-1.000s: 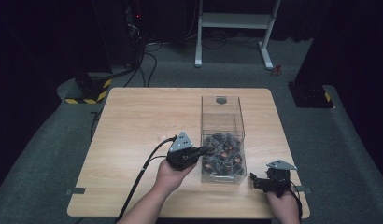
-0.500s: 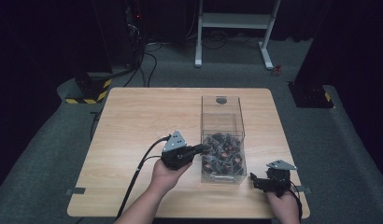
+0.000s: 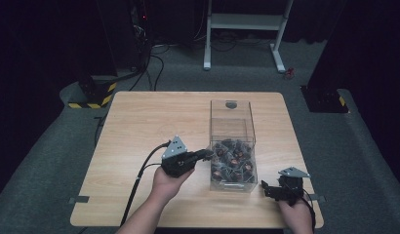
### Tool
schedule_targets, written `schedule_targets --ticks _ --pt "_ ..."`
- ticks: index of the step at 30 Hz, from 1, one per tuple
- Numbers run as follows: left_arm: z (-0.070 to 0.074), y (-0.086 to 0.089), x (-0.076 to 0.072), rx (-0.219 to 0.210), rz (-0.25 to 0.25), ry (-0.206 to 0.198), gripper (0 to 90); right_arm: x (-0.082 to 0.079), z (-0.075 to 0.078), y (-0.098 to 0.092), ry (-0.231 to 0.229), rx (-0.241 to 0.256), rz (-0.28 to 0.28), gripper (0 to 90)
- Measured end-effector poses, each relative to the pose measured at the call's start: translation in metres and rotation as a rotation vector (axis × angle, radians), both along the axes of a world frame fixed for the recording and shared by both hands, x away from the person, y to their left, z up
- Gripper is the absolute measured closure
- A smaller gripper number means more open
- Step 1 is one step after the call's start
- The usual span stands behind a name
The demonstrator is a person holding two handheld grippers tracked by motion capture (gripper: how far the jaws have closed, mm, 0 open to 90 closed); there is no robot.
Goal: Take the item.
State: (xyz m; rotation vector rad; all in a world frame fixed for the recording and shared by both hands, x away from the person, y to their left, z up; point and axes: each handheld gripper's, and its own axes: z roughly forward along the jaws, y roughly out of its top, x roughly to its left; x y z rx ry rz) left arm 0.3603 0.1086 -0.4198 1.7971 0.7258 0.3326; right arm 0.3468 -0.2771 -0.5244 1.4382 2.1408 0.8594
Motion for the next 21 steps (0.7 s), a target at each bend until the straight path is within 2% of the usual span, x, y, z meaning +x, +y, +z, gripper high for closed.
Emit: schedule_targets --ticks 21 --pt "0.001 0.029 0.0 -0.001 0.063 -0.014 90.0 0.0 0.0 0.0 0.0 0.0 0.0 7.8"
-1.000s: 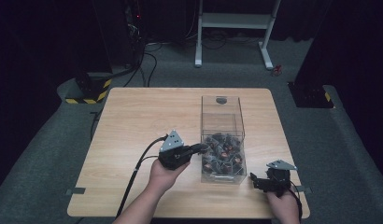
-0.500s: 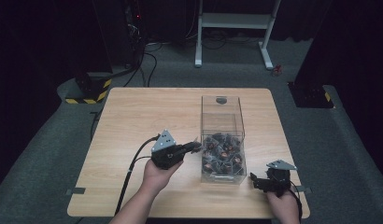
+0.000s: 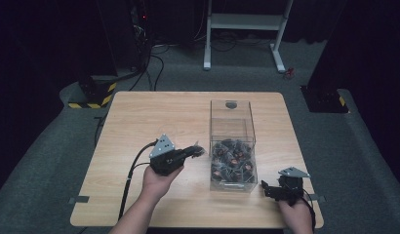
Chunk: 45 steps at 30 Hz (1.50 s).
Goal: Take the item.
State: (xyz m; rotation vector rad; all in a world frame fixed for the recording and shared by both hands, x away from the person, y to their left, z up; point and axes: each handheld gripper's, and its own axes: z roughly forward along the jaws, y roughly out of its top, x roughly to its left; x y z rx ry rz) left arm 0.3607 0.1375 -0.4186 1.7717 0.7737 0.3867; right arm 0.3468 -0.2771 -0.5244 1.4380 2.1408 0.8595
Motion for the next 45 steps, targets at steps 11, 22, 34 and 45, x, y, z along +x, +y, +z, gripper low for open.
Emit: schedule_targets --ticks 11,22,34,45 --pt "-0.001 0.013 0.001 0.004 0.032 -0.004 90.0 0.0 0.0 0.0 0.0 0.0 0.0 7.8" --pt "-0.002 0.025 0.005 0.011 0.069 -0.002 90.0 0.0 0.0 0.0 0.0 0.0 0.0 7.8" --pt "-0.003 0.034 0.01 0.022 0.094 -0.001 90.0 0.0 0.0 0.0 0.0 0.0 0.0 7.8" --pt "0.0 0.042 0.017 0.018 0.123 -0.001 90.0 0.0 0.0 0.0 0.0 0.0 0.0 7.8"
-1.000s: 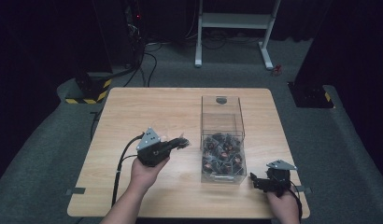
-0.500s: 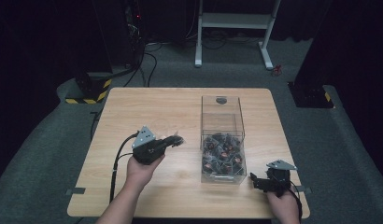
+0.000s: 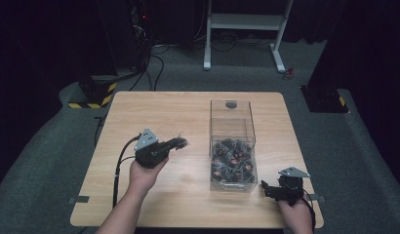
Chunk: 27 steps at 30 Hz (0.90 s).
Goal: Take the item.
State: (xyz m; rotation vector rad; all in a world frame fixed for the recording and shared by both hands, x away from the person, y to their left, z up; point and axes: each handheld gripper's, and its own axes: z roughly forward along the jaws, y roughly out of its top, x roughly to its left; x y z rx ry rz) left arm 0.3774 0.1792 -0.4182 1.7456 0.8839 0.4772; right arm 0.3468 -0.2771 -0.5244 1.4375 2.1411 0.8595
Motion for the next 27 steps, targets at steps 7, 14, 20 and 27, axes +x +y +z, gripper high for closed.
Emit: schedule_targets --ticks 7,14,20,27 --pt "0.002 0.008 0.007 -0.007 0.027 0.007 90.0 0.0 0.0 0.0 -0.001 -0.001 0.001 7.8" --pt "0.0 0.02 0.016 -0.019 0.06 0.015 90.0 0.0 0.0 0.0 -0.001 -0.001 0.001 7.8" --pt "0.004 0.025 0.025 -0.006 0.083 0.014 90.0 0.0 0.0 0.0 0.0 0.0 0.0 7.8" --pt "0.01 0.03 0.036 0.016 0.101 0.011 90.0 0.0 0.0 0.0 0.0 0.0 0.0 7.8"
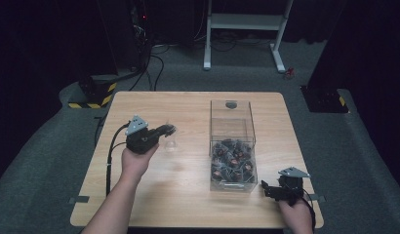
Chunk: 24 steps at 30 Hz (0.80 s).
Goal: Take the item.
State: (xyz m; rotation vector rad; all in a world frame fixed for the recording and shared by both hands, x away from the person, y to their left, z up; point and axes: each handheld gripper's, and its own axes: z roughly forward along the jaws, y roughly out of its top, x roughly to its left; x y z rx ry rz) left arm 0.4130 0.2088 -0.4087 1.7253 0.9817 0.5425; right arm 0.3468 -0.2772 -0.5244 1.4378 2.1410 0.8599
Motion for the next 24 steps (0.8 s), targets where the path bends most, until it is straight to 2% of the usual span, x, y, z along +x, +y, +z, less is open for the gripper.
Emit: schedule_targets --ticks 5,15,24 --pt "-0.002 0.001 0.007 -0.003 0.008 0.014 90.0 0.0 0.0 0.0 0.0 0.0 0.0 7.8" --pt "-0.013 0.002 0.019 0.017 0.036 0.055 90.0 0.0 0.0 0.0 0.0 0.0 0.0 7.8" --pt "-0.022 0.003 0.025 0.03 0.065 0.092 90.0 0.0 0.0 0.0 -0.001 -0.001 0.004 7.8"
